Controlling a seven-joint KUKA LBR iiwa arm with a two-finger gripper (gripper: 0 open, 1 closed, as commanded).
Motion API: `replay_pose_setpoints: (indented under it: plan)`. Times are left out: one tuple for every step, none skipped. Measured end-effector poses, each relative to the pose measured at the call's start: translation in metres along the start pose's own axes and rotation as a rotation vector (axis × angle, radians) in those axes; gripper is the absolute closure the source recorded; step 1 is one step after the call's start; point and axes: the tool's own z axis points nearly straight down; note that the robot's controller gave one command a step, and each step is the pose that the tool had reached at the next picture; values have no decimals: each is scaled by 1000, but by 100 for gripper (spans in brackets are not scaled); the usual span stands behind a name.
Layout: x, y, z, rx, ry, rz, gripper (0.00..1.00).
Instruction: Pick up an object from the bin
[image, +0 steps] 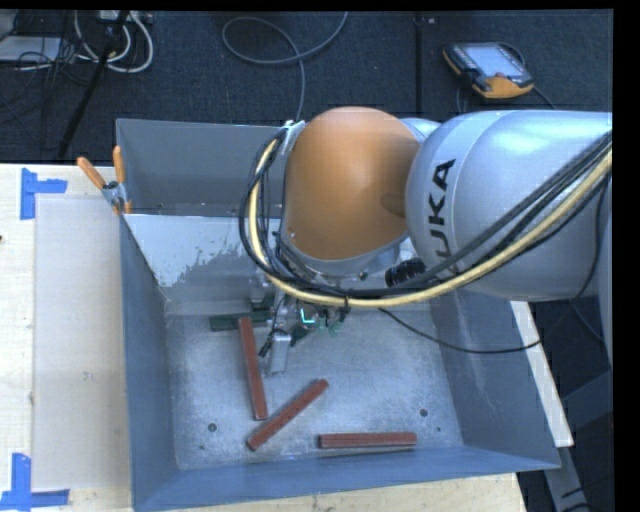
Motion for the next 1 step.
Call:
replay_pose_setpoints:
  plan:
    - [-2, -1, -4, -1, -7, 3, 0]
